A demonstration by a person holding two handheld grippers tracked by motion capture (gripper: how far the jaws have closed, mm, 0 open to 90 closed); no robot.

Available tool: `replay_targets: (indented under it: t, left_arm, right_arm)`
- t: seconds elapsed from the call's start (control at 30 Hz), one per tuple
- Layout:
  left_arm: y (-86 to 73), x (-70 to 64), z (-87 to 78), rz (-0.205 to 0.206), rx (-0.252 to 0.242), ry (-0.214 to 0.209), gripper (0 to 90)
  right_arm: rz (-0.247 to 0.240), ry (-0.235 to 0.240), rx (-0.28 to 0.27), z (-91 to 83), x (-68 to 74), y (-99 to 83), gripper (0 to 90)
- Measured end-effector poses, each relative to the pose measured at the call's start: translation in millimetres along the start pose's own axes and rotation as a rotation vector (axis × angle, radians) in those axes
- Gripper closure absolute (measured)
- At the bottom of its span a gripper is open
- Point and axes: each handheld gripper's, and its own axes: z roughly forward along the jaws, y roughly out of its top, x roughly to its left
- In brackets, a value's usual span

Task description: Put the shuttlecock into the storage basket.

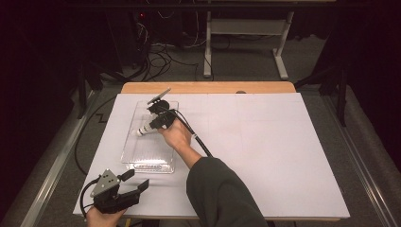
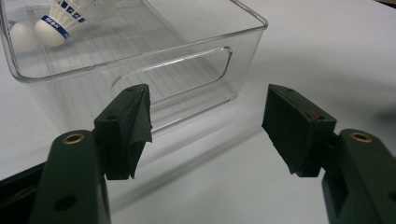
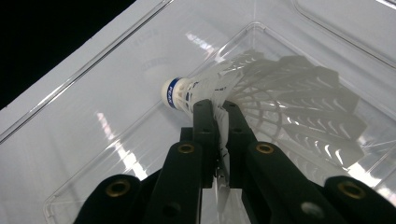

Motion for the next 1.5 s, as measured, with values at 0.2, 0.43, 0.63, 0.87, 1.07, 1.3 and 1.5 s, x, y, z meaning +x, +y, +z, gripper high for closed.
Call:
replay_targets:
  t: [0.2, 0.43, 0.63, 0.87, 1.07, 1.3, 1.5]
  left_arm:
    - [0.1, 0.1, -0.2, 0.001, 0.002, 0.008, 33.3]
    - [-0.2, 0.4, 0.0, -0.002, 0.007, 0.009, 33.3]
    - [-0.3, 1.0, -0.6, -0.003, 0.005, 0.011, 33.4]
    - [-0.3, 1.1, -0.7, -0.003, 0.005, 0.012, 33.3]
    - [-0.4, 1.0, -0.5, -0.006, 0.000, 0.007, 33.3]
    - [-0.4, 0.9, -0.7, -0.006, -0.001, 0.007, 33.4]
    - [-0.4, 0.9, -1.4, -0.004, 0.000, 0.013, 33.4]
  right_arm:
    - [0.003, 0.021, 0.007, -0.3, -2.8, 0.0, 85.5]
    - [0.004, 0.025, 0.024, 0.3, -5.6, -0.4, 81.1]
    - [0.011, 0.032, 0.031, 0.1, -6.1, -0.3, 76.2]
    - [0.009, 0.021, 0.048, -2.5, -3.9, 0.0, 72.6]
    - [0.007, 0.031, 0.059, -4.1, -4.5, 0.1, 70.0]
    - [0.008, 0.037, 0.055, -10.2, -4.1, 0.2, 69.6]
    - [0.003, 0.060, 0.074, -4.9, -1.8, -1.0, 80.3]
